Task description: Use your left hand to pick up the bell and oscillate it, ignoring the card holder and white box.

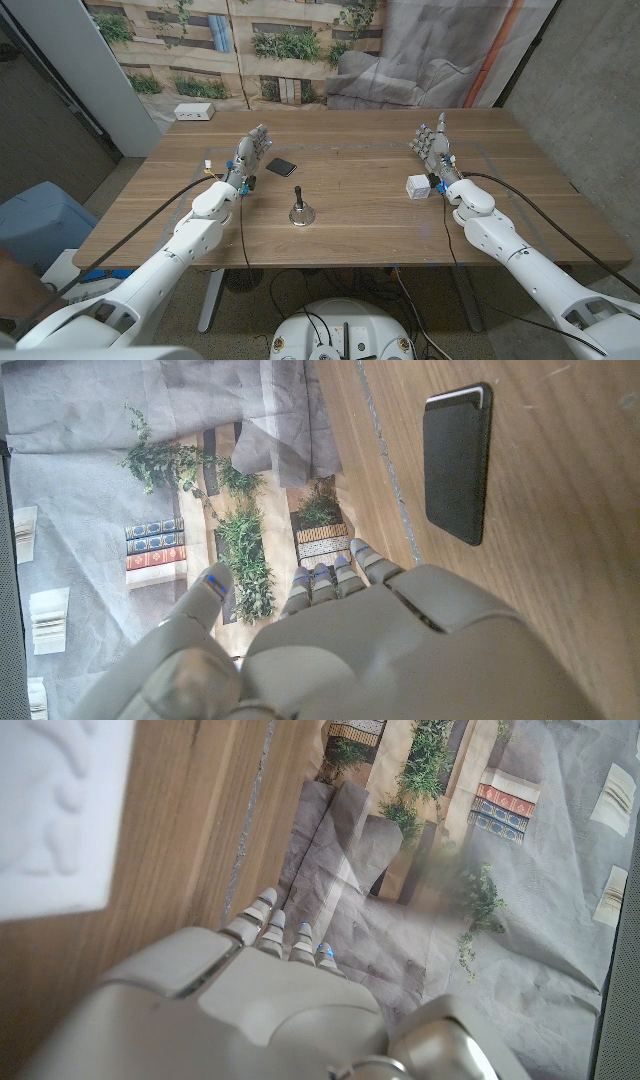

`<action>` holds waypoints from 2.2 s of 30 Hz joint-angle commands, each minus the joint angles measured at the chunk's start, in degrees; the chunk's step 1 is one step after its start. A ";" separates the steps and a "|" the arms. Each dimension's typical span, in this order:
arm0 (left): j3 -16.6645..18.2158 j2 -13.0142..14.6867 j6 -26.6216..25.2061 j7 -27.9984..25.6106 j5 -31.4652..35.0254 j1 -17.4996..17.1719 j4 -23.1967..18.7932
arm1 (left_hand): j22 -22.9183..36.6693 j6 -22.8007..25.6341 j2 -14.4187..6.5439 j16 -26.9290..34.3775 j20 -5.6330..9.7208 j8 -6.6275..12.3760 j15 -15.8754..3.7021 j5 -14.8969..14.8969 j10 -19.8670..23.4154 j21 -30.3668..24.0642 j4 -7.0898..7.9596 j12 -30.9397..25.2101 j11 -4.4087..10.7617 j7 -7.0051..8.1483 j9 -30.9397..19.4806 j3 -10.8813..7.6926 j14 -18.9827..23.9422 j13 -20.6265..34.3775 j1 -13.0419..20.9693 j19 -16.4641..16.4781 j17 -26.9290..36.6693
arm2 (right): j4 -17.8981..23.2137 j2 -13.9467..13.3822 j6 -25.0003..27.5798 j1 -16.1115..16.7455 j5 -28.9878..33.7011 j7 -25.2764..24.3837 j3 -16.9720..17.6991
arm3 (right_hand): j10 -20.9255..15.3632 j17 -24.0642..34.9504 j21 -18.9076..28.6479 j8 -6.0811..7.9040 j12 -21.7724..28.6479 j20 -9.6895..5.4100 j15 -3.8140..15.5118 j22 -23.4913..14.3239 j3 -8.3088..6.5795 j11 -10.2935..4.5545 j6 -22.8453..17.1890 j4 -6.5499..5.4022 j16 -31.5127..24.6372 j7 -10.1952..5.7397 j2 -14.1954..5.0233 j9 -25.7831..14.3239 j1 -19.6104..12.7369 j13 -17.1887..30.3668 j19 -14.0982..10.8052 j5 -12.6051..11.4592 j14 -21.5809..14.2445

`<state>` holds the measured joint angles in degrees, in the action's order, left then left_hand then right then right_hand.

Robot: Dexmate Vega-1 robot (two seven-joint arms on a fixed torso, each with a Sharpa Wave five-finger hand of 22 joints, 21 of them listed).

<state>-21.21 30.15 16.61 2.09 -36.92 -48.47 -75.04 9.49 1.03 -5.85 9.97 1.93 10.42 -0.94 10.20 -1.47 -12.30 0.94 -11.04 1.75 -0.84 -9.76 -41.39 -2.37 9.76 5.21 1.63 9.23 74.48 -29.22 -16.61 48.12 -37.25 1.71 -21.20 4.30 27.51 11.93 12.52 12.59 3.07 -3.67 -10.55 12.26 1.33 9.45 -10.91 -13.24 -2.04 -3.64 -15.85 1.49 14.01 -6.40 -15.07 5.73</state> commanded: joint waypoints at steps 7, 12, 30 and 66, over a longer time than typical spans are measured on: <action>-1.05 1.96 -0.72 0.53 2.26 -0.39 -1.32 | 0.05 0.68 -2.67 0.20 0.70 0.23 -0.63 0.00 0.45 0.03 -1.49 -0.23 0.71 0.41 -0.12 -0.23 0.14 0.10 1.09 0.82 0.14 | -0.06 0.02 -0.03 -0.02 0.01 0.02 -0.01 | 0.49 0.16 0.37 0.32 0.29 0.07 -0.03 -0.14 0.31 -0.14 0.41 0.07 -0.19 0.07 -5.54 -0.13 -0.18 0.28 -0.29 -0.22 0.64; -1.47 2.77 -0.79 1.16 3.05 -0.39 -2.16 | 0.02 1.05 -2.25 0.15 0.77 0.29 -1.43 -0.10 0.85 0.27 -2.48 -0.26 0.73 0.47 -0.12 -0.17 0.20 0.11 1.46 0.98 0.15 | 0.10 0.01 0.02 0.05 0.04 -0.07 -0.02 | 0.50 0.16 0.39 0.34 0.28 0.03 -0.05 -0.14 0.31 -0.01 0.36 0.07 -0.18 0.07 -5.54 -0.13 -0.18 0.28 -0.33 -0.22 0.67; -0.19 7.96 0.50 0.72 5.51 -4.76 -8.11 | 0.00 2.97 0.06 0.25 1.20 0.79 -2.97 -0.34 3.68 1.01 -7.85 -0.55 2.39 1.97 -0.17 0.10 1.16 0.21 3.57 2.17 0.21 | 0.10 0.01 0.06 0.01 0.02 -0.07 -0.01 | 0.68 0.16 0.39 0.32 0.21 0.03 0.04 -0.14 0.30 0.01 0.40 0.07 -0.20 0.03 -5.55 -0.13 -0.18 0.28 -0.32 -0.23 0.61; 3.27 20.30 4.29 8.39 8.90 -10.19 -14.45 | 0.09 3.42 4.85 -0.23 1.18 0.95 -6.45 -0.51 4.52 1.96 -11.98 0.56 5.41 5.84 -0.24 1.42 0.20 0.27 10.26 1.75 0.29 | 0.15 0.12 0.07 0.02 0.19 -0.55 0.00 | 0.48 0.16 0.38 0.31 0.29 0.03 -0.03 -0.14 0.31 -0.01 0.42 0.07 -0.20 0.03 -5.54 -0.13 -0.18 0.28 -0.31 -0.22 0.62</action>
<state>-18.57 46.31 19.09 6.59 -30.01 -57.92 -88.44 9.48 4.50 -1.48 9.93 2.03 11.30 -1.77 9.92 3.32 -10.37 -10.95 -10.58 6.57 4.32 -9.74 -40.41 -1.56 9.74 15.01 3.75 9.20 74.57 -29.10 -16.58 48.11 -37.07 1.34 -21.24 4.29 27.49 11.93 12.52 12.59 3.07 -3.47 -10.53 12.25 1.33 9.43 -10.91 -13.24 -2.03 -3.64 -15.82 1.48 13.98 -6.39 -15.07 5.92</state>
